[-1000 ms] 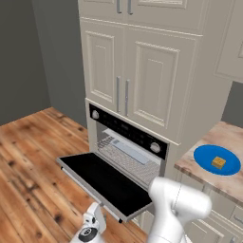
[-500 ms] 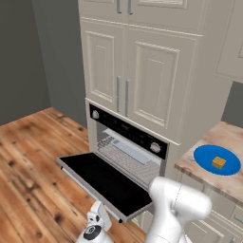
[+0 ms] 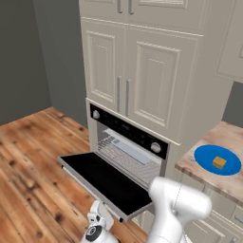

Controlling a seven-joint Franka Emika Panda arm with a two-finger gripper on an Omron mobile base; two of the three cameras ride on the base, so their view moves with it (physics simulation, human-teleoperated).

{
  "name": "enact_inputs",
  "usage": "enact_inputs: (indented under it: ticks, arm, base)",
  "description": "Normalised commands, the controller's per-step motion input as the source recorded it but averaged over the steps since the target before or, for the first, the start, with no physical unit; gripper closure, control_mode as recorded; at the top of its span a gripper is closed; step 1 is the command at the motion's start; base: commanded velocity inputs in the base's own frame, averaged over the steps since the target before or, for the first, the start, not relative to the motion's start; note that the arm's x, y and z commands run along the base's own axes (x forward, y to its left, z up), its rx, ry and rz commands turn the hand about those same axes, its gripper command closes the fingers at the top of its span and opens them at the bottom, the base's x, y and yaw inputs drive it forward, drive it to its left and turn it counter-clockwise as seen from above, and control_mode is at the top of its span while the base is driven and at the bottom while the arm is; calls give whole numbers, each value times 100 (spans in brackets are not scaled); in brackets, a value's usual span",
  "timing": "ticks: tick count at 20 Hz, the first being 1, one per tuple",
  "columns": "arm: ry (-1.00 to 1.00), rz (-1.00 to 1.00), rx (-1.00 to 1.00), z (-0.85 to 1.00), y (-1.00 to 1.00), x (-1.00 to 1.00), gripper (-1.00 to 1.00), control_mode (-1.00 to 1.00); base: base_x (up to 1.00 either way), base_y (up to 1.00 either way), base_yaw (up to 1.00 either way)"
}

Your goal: Take the baked cake out of the oven and place it on the plate for cooling. Then close the oven door.

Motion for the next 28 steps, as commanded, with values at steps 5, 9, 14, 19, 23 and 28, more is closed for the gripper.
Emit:
enact_inputs:
  ticks: [5, 9, 14, 19, 23, 28]
  arm:
    - [-54, -29, -39, 13, 0, 0, -100, -100]
    - [-53, -33, -40, 22, 0, 0, -100, -100]
    - [-48, -37, -40, 29, -2, 2, -100, -100]
    - [-41, -39, -38, 30, -8, 15, -100, -100]
    - [-33, -41, -35, 20, -15, 27, -100, -100]
    - [-27, -42, -31, 10, -23, 33, -100, -100]
  base:
    - [0, 0, 0]
    - [0, 0, 0]
    - [0, 0, 0]
    - [0, 0, 0]
    - [0, 0, 0]
    - [0, 0, 0]
